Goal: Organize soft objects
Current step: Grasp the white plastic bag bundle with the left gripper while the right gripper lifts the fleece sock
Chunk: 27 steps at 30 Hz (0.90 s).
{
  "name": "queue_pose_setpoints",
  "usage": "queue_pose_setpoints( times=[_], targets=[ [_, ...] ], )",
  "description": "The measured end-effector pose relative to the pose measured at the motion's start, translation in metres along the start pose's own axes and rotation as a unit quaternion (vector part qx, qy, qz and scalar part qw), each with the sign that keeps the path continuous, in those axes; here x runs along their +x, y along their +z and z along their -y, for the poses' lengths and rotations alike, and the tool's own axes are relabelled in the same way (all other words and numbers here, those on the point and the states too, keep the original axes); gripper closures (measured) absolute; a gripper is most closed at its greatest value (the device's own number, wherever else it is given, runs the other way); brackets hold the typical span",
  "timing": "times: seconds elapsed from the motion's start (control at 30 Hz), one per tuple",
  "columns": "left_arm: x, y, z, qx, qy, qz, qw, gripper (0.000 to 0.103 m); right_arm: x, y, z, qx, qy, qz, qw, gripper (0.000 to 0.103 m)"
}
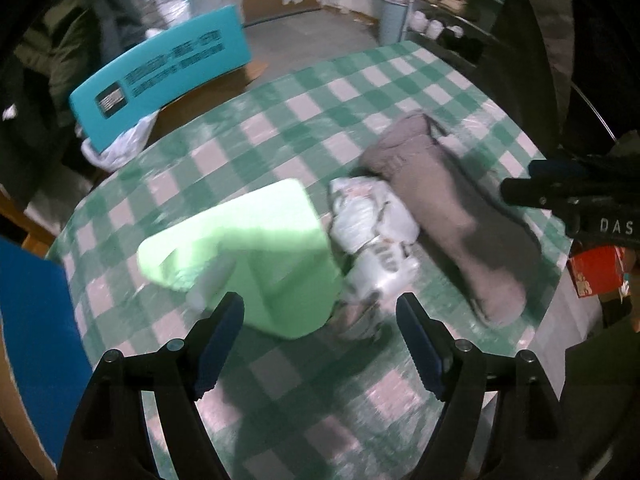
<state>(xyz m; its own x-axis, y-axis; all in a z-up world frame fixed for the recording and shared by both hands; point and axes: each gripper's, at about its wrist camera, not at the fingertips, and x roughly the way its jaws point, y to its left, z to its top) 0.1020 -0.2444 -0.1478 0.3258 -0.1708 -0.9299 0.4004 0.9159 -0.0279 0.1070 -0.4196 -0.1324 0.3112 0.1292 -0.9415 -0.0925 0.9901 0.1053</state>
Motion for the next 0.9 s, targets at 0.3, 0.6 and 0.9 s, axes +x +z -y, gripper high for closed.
queue_pose_setpoints(
  times=[0.3,0.6,0.9],
  targets=[
    [0.026,0.0,0.024,0.019,-0.025,-0.011,0.9994,0.023,0.018,-0.003,-0.005,-0.011,0.006,-0.027,1.0,0.04],
    [0.054,0.001,0.028,-0.003,-0.037,-0.032,0.9988,0.023,0.027,-0.004,-0.001,-0.006,0.011,-0.035,0.999,0.04],
    [0.06,0.001,0.031,0.0,-0.053,-0.03,0.9981,0.059,0.036,-0.004,-0.001,-0.009,0.02,-0.036,0.999,0.038]
  ],
)
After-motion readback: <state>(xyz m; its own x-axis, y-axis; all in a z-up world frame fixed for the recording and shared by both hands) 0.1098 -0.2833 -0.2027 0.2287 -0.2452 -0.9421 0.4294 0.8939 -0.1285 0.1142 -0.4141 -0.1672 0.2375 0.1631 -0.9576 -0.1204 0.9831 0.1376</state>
